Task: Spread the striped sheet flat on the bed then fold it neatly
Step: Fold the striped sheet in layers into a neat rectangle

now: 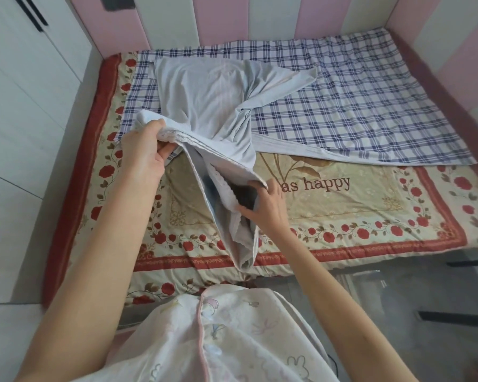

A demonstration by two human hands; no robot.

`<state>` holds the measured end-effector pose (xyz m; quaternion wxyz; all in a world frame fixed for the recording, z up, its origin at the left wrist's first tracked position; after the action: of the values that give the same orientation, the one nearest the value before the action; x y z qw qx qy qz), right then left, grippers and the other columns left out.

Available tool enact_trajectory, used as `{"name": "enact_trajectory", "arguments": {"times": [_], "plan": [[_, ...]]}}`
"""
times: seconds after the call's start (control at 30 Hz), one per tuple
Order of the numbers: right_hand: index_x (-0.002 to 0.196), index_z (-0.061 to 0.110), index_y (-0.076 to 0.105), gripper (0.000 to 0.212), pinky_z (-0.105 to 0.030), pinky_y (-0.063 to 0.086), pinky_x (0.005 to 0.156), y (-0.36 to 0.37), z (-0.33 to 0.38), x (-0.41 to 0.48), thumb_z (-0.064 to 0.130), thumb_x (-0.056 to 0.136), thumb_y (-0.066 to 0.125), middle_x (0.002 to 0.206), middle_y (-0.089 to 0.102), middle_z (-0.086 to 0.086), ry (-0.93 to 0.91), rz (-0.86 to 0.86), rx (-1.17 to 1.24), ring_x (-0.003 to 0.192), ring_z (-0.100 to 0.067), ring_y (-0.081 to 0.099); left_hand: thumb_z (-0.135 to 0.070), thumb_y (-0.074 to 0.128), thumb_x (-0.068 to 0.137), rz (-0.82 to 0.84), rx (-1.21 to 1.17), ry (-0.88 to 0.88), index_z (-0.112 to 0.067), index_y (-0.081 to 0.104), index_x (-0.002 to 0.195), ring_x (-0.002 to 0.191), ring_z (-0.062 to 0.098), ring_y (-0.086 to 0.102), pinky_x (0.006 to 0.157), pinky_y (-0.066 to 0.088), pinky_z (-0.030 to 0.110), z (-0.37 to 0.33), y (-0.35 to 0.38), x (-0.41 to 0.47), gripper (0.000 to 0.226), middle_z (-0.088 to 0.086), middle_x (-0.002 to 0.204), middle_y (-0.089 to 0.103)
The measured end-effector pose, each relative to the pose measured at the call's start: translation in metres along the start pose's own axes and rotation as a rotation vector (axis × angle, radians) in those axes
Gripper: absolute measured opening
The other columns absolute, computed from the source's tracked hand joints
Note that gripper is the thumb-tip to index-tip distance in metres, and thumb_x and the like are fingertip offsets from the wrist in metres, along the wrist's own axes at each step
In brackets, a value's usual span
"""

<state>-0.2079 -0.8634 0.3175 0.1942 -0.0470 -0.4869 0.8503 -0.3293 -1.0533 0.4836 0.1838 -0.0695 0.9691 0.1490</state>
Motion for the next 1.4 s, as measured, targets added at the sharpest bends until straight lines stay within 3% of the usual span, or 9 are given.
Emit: {"name": "enact_trajectory", "arguments": {"times": [0.23, 0.43, 0.63, 0.8, 0.9, 1.03, 1.17, 1.3, 1.4], "plan": [[0.093, 0.019, 0.051, 0.061, -0.059, 0.002, 0.115, 0.062, 0.030, -0.026, 0.074, 0.067, 0.060, 0.152, 0.000, -0.007, 0.197, 0.177, 0.069, 0.142, -0.031, -0.004, -0.002, 0.057, 0.090, 0.001, -0.006, 0.015, -0.012, 0.053, 0.085, 0.077, 0.016, 0.065, 0.060, 0.055, 0.021, -0.003, 0.005, -0.003, 0.012, 0.008, 0.091, 0.061], [0.107, 0.019, 0.058, 0.057, -0.063, 0.018, 0.110, 0.111, 0.033, -0.042, 0.059, 0.069, 0.073, 0.157, -0.007, -0.008, 0.376, 0.411, 0.165, 0.144, -0.037, -0.002, -0.003, 0.058, 0.090, -0.015, -0.055, -0.018, -0.011, 0.052, 0.088, 0.079, 0.017, 0.066, 0.062, 0.055, 0.023, -0.005, 0.001, 0.001, 0.010, 0.010, 0.093, 0.062], [0.150, 0.025, -0.007, 0.136, -0.048, 0.033, 0.108, 0.137, 0.020, -0.051, 0.052, 0.054, 0.086, 0.157, 0.004, -0.008, 0.921, 0.461, 0.543, 0.140, -0.036, 0.023, -0.001, 0.056, 0.090, -0.044, -0.061, 0.029, -0.009, 0.054, 0.085, 0.075, 0.017, 0.066, 0.062, 0.057, 0.025, -0.012, -0.001, -0.006, 0.010, 0.011, 0.088, 0.063], [0.119, 0.033, 0.025, 0.082, -0.038, 0.051, 0.087, 0.141, 0.002, -0.047, 0.052, 0.062, 0.081, 0.131, 0.045, 0.001, 0.867, 0.237, 0.685, 0.097, -0.018, 0.056, 0.000, 0.057, 0.088, -0.051, -0.085, 0.092, -0.004, 0.058, 0.091, 0.073, 0.019, 0.068, 0.065, 0.058, 0.028, -0.024, 0.000, -0.004, 0.005, 0.013, 0.086, 0.064], [0.111, 0.029, 0.037, 0.091, -0.029, 0.051, 0.065, 0.116, -0.023, -0.045, 0.077, 0.045, 0.076, 0.103, 0.046, 0.011, 0.649, 0.150, 0.380, 0.077, -0.008, 0.053, -0.001, 0.057, 0.088, -0.079, -0.080, 0.107, 0.001, 0.056, 0.107, 0.085, 0.023, 0.068, 0.072, 0.059, 0.032, -0.026, -0.004, 0.002, 0.018, 0.017, 0.099, 0.064], [0.103, 0.009, 0.067, 0.027, -0.032, 0.051, 0.057, 0.111, -0.095, -0.044, 0.030, 0.087, 0.062, 0.101, 0.062, -0.009, 0.566, 0.285, 0.108, 0.069, -0.021, 0.058, -0.001, 0.057, 0.088, -0.112, -0.064, 0.099, 0.002, 0.053, 0.118, 0.088, 0.024, 0.068, 0.070, 0.059, 0.031, -0.022, -0.013, 0.008, 0.030, 0.017, 0.103, 0.063], [0.104, 0.002, 0.066, 0.023, -0.026, 0.037, 0.050, 0.075, -0.130, -0.038, 0.008, 0.091, 0.047, 0.080, 0.060, -0.007, 0.604, 0.314, 0.144, 0.064, -0.022, 0.052, 0.000, 0.055, 0.088, -0.100, -0.069, 0.048, -0.005, 0.056, 0.101, 0.085, 0.023, 0.069, 0.068, 0.058, 0.029, -0.007, -0.023, 0.014, 0.015, 0.017, 0.103, 0.065], [0.091, -0.002, 0.063, 0.015, -0.017, 0.034, 0.049, -0.029, -0.141, -0.018, 0.002, 0.090, 0.049, 0.087, 0.061, -0.010, 0.548, -0.226, 0.180, 0.071, -0.021, 0.052, -0.002, 0.053, 0.089, -0.206, -0.065, 0.098, -0.004, 0.054, 0.112, 0.085, 0.017, 0.067, 0.067, 0.057, 0.025, -0.011, -0.052, 0.029, 0.023, 0.009, 0.098, 0.062], [0.105, 0.000, 0.062, 0.029, -0.026, 0.039, 0.045, -0.064, -0.146, -0.007, 0.025, 0.097, 0.050, 0.092, 0.065, -0.011, 0.315, -0.004, -0.155, 0.064, -0.023, 0.054, -0.008, 0.050, 0.088, -0.231, 0.150, 0.152, -0.011, 0.053, 0.113, 0.089, 0.014, 0.064, 0.074, 0.056, 0.025, -0.006, -0.064, 0.040, 0.025, 0.001, 0.097, 0.060]]}}
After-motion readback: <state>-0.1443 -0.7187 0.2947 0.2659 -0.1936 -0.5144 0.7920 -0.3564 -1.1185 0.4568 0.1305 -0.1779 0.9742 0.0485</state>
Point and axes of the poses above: each hand's wrist, its own x-axis towards the middle knuckle, its own y-axis out of the palm, z = x × y, the point moved 4 cm from there along x, towards the middle knuckle
